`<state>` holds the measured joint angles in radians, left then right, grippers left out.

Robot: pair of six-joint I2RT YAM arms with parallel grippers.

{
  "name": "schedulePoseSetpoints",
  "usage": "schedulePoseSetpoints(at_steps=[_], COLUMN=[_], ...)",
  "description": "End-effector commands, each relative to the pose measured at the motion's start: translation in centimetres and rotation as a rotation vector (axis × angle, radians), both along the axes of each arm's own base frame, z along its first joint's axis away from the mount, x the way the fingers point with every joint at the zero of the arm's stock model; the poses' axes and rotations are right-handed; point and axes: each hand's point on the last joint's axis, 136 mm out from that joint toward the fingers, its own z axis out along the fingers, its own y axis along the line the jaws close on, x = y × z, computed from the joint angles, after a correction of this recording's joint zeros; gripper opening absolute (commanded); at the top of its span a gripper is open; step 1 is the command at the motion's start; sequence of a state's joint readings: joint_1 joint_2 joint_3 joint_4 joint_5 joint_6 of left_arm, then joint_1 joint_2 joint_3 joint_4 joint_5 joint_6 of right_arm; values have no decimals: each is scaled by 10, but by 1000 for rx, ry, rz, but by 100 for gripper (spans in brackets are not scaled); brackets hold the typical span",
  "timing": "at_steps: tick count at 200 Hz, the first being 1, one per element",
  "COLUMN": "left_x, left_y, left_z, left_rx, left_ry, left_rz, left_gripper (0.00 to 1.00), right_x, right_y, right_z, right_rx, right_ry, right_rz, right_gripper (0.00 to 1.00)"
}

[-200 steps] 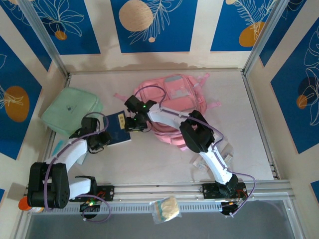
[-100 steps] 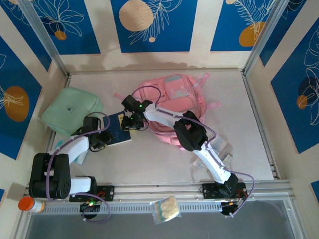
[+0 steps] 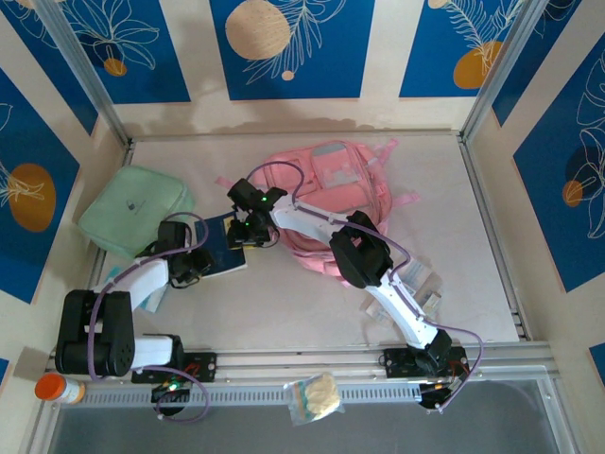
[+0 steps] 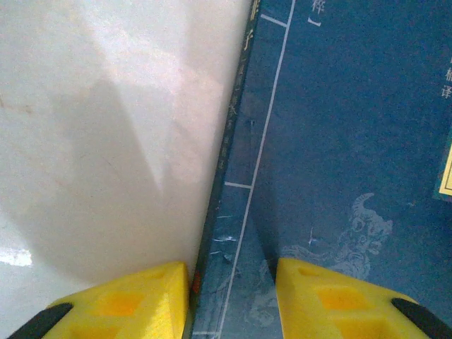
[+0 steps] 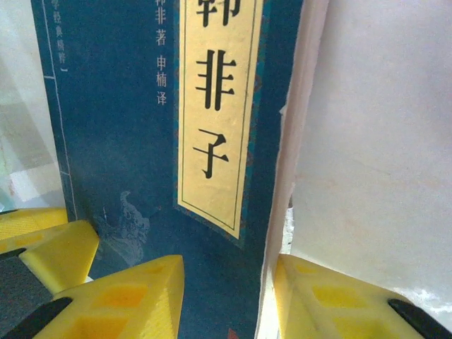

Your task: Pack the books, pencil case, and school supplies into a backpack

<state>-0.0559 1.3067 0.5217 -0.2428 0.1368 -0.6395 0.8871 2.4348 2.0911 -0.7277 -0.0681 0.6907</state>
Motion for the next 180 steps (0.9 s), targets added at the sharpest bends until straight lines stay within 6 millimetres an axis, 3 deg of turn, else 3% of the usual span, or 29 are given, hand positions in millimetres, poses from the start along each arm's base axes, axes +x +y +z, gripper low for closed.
schedulePoseSetpoints(at_steps=[1,89,157,180], left_x=[0,0,1,2], left_y=[-13,-18,-20,-18], left_z=[-11,-16,-13,-9], left_rx=[-62,-85,-92,-82], left_ry=[13,18,12,3], left_rz=[-25,-28,-31,-30], left_gripper=[38,38,40,41], right_x=[-11,-18,-15,-17], right_y=[12,18,13,14], right_z=[48,51,58,68], right_rx=[76,95,90,106], right_ry=[-24,-9,-34,-44], right_rz=[50,41,40,50], right_gripper=[37,29,8,4])
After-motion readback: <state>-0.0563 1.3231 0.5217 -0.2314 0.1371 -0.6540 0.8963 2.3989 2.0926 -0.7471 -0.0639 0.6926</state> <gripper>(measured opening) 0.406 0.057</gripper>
